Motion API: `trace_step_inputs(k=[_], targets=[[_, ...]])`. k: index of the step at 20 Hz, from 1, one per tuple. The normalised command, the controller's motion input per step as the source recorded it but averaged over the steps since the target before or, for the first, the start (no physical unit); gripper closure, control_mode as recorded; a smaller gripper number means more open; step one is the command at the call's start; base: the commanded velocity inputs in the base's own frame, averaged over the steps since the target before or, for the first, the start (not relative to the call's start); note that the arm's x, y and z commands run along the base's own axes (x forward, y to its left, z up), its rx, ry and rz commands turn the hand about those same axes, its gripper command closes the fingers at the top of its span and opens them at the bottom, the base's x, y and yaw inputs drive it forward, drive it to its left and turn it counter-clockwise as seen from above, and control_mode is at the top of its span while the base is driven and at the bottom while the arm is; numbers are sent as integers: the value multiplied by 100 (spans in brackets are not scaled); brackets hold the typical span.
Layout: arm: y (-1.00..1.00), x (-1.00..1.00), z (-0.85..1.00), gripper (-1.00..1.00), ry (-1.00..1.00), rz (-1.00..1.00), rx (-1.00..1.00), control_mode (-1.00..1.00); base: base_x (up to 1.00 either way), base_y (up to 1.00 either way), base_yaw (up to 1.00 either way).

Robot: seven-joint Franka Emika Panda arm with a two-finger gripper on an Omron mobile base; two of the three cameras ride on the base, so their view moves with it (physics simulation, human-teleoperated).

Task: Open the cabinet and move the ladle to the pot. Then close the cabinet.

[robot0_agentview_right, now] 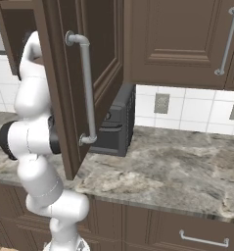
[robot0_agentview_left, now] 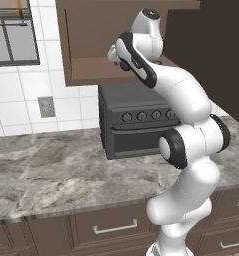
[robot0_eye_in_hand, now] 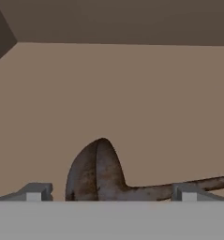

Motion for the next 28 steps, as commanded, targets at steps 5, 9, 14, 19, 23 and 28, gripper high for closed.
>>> trace_step_inputs(k=[5, 9, 14, 19, 23, 28], targets=[[6, 23, -14, -100, 0, 1, 0, -100, 0, 0, 0], [12, 3, -17, 100, 0, 1, 0, -100, 0, 0, 0], [1, 0, -4, 100, 0, 0, 0, -100, 0, 0, 0], [0, -13, -3, 100, 0, 0, 0, -100, 0, 0, 0], [0, -74, 0, 100, -4, 0, 0, -100, 0, 0, 0], [0, -100, 1, 100, -8, 0, 0, -100, 0, 0, 0]])
